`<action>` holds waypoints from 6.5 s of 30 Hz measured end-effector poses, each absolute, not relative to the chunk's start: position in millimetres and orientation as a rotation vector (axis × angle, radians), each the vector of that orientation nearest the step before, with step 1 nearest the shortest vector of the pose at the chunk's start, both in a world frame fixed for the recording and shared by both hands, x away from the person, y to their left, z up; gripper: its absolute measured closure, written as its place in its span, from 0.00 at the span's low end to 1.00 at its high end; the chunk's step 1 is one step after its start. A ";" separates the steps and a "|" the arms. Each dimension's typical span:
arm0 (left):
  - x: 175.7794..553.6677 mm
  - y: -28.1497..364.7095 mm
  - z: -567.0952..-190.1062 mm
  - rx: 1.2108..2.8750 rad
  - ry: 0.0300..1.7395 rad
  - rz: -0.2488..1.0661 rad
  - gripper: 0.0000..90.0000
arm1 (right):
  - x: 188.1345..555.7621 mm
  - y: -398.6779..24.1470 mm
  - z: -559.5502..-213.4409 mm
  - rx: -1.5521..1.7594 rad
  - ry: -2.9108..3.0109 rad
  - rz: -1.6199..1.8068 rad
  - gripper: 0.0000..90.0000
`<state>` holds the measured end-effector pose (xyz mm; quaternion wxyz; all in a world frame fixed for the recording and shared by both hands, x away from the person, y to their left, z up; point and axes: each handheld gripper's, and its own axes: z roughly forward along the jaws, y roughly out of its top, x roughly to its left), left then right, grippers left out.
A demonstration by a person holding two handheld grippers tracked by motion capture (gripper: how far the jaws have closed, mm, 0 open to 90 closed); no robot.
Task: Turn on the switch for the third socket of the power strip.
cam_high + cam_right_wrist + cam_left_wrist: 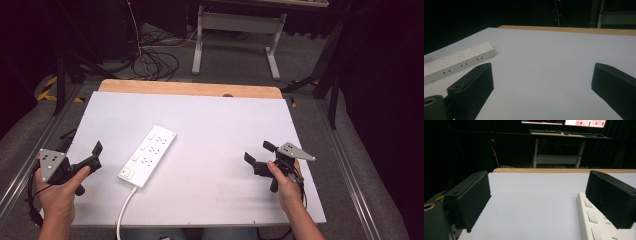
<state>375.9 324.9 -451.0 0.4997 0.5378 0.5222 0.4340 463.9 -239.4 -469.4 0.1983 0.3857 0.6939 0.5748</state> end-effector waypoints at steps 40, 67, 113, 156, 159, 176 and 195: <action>372.5 327.5 -447.1 1.299 1.224 1.047 0.73 | 462.8 -238.4 -469.6 1.071 1.955 1.606 0.05; 370.2 328.6 -444.6 1.321 1.197 1.070 1.00 | 461.2 -237.7 -469.0 1.067 1.952 1.610 0.05; 389.9 304.7 -442.9 1.466 1.169 1.039 1.00 | 462.7 -235.0 -470.7 1.063 1.971 1.625 0.06; 424.9 285.8 -452.2 1.600 1.155 0.976 1.00 | 462.2 -235.9 -470.4 1.063 1.974 1.621 0.06; 427.6 284.5 -453.2 1.617 1.151 0.968 1.00 | 462.4 -236.1 -470.4 1.064 1.969 1.626 0.06; 437.5 275.6 -454.8 1.659 1.141 0.947 1.00 | 462.6 -234.7 -470.9 1.059 1.976 1.621 0.06; 451.3 262.9 -451.2 1.700 1.104 0.923 1.00 | 463.2 -235.1 -471.1 1.063 1.974 1.623 0.06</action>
